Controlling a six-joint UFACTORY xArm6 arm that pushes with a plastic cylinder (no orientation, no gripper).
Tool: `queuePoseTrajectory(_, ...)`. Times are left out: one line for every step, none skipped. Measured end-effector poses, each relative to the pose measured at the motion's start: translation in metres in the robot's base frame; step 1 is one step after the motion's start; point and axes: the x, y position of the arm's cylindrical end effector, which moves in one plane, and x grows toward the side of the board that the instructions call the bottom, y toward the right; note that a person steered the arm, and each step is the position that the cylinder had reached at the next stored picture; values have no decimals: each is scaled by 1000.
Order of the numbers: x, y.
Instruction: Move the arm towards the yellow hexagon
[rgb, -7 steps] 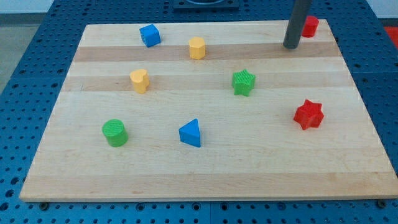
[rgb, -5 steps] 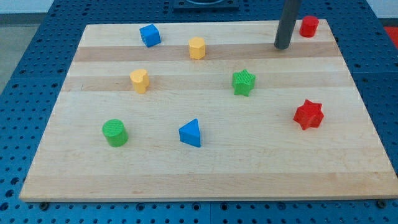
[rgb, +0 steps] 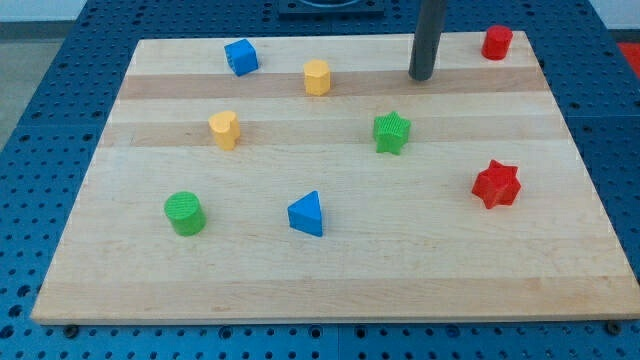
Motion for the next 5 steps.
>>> queuePoseTrajectory(0, -4)
queuePoseTrajectory(0, -4)
queuePoseTrajectory(0, -4)
queuePoseTrajectory(1, -4)
queuePoseTrajectory(3, -4)
